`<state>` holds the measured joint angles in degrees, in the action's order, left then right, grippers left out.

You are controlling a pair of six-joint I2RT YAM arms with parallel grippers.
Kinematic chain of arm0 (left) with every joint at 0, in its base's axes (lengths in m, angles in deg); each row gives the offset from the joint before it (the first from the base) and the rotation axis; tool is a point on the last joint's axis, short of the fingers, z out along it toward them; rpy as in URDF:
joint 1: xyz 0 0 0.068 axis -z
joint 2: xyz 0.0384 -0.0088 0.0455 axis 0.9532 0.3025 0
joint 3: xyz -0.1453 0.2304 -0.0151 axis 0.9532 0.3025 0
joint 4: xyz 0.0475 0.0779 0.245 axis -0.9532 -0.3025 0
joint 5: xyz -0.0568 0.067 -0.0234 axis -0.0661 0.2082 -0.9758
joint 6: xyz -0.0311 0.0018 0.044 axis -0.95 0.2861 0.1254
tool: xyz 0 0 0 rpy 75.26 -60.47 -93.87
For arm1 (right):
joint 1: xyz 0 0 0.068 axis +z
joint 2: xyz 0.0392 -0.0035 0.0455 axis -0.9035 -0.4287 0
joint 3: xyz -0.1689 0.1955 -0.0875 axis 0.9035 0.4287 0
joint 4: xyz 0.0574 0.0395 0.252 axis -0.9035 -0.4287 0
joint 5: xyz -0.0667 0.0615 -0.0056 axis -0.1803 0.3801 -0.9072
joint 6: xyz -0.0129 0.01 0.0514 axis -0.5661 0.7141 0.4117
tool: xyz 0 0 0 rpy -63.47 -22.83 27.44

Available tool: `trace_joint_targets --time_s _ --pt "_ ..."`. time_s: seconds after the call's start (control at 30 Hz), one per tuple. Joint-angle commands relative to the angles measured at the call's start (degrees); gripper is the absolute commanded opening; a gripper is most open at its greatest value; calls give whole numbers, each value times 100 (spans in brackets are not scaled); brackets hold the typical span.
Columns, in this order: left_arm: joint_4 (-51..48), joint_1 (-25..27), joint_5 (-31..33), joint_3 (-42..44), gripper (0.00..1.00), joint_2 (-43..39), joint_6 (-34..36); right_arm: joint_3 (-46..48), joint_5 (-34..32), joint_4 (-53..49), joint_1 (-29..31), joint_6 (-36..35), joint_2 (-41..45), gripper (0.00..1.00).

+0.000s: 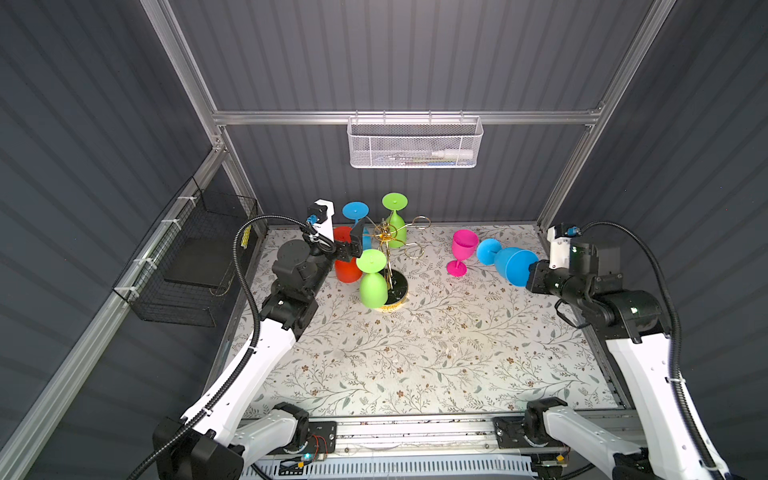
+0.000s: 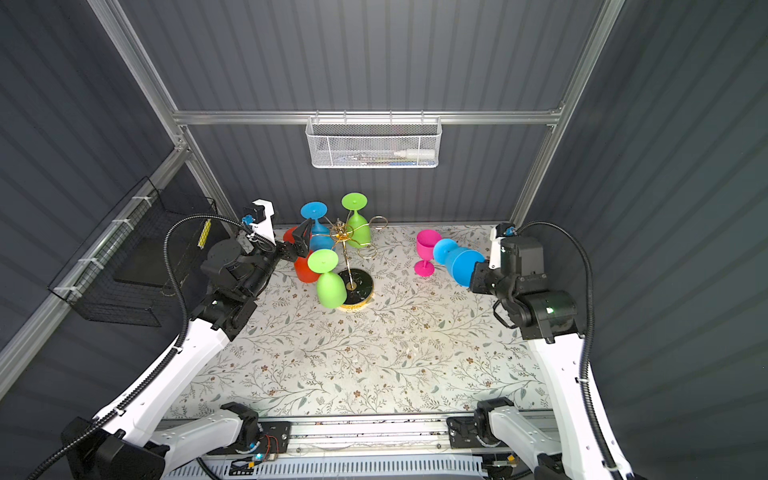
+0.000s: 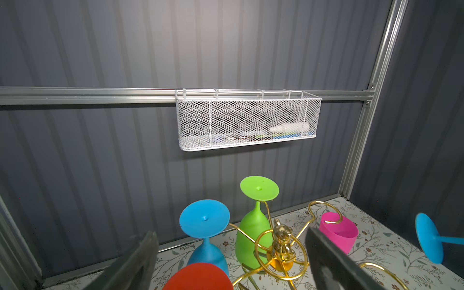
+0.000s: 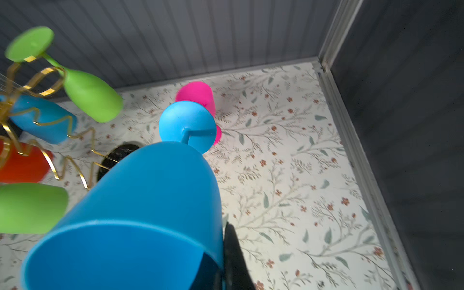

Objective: Take the wine glass off the wine glass rack
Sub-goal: 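Lower the blue glass upright beside the magenta glass and open the right gripper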

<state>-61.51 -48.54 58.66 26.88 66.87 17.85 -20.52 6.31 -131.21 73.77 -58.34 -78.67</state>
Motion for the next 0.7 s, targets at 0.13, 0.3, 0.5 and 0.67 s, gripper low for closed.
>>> trace_joint_targets --time_s 0.13,0.3,0.5,0.67 --pt "41 -13 352 191 95 -291 103 -71 -704 -462 -18 -379 -949 0" --pt "-101 -13 507 276 95 -480 178 -339 -701 -239 -251 -597 -1805 0" --pt "-261 -13 533 355 96 -608 135 -1147 -436 -78 -731 -764 -3037 0" --pt "-412 -13 582 339 96 -646 108 -2249 -373 -191 -945 -810 -4190 0"
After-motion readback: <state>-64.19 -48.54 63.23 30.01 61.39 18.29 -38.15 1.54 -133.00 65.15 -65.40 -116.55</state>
